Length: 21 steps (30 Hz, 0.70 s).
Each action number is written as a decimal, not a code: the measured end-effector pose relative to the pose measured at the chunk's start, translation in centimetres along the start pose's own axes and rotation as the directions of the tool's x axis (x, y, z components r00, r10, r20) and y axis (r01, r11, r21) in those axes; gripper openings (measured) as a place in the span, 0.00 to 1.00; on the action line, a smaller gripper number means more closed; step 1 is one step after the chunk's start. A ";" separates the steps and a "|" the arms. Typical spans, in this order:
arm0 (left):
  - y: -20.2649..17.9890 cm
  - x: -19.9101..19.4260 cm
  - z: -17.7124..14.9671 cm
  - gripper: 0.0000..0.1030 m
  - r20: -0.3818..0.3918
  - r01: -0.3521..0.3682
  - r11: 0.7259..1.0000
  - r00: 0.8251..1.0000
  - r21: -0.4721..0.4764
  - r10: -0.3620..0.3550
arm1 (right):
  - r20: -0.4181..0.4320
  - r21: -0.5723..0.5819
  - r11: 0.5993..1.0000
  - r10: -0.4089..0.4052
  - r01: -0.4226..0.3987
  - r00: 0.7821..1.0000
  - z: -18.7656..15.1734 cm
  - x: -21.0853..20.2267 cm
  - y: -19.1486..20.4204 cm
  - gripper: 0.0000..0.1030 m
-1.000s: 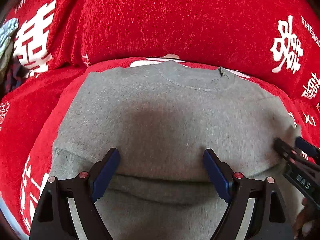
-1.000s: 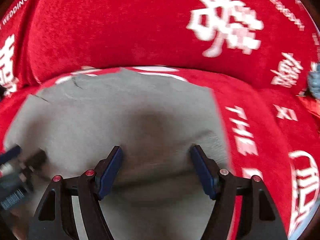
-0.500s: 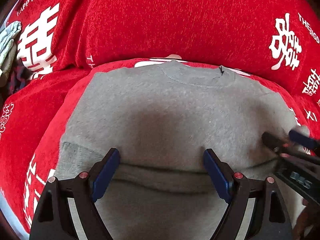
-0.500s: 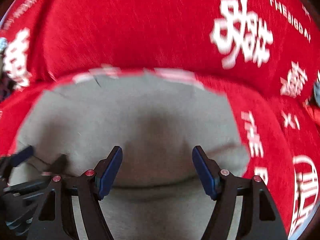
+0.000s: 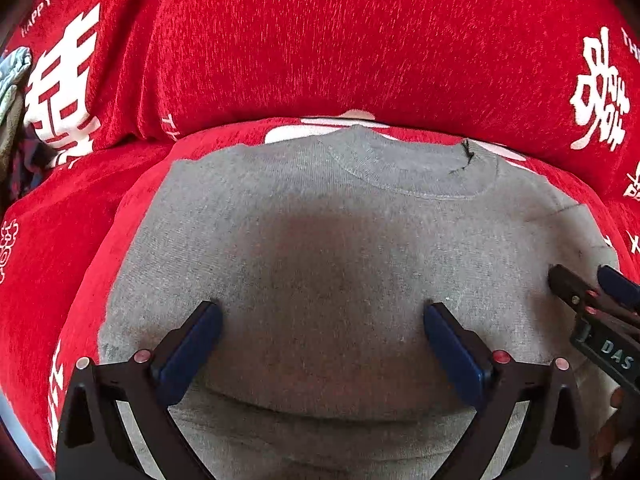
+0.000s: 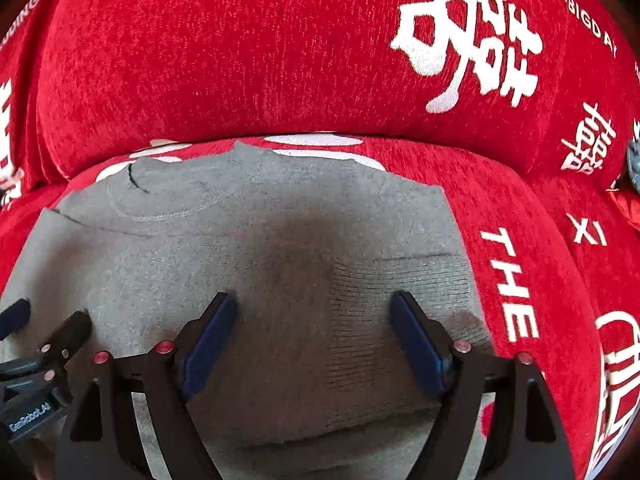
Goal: Fold small clothes
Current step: 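Press and smooth the folded sweater with both grippers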
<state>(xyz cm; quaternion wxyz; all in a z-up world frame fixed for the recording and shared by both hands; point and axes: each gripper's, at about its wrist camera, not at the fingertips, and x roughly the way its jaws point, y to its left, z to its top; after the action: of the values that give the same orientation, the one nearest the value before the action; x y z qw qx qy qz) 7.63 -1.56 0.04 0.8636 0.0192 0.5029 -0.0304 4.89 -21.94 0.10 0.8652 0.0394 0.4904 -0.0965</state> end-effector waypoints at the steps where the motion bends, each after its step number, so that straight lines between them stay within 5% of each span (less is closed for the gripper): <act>1: 0.1 -0.4 -0.2 0.99 0.008 0.002 1.000 1.000 0.000 -0.002 | 0.006 0.009 1.000 -0.005 0.005 1.000 -0.2 -0.7 0.0 0.81; 5: 0.0 -1.7 -1.5 0.99 0.024 0.015 1.000 1.000 0.015 -0.015 | 0.053 -0.006 0.997 0.072 -0.072 0.996 -2.7 -3.4 0.4 0.81; 16: 0.4 -4.5 -7.1 0.99 0.026 0.032 0.998 0.999 0.053 -0.034 | 0.021 -0.053 0.997 0.052 -0.051 0.998 -7.9 -5.1 1.0 0.82; 21: 0.6 -5.7 -9.1 0.99 0.061 0.034 0.997 0.997 0.066 -0.038 | 0.072 -0.076 0.996 0.049 -0.044 0.996 -10.3 -6.5 0.8 0.82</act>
<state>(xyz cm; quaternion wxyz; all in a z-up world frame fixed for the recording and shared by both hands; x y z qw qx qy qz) -3.02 -0.22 0.51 0.8770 0.0373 0.4749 -0.0627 -6.82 -18.63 0.36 0.8857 0.0150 0.4602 -0.0595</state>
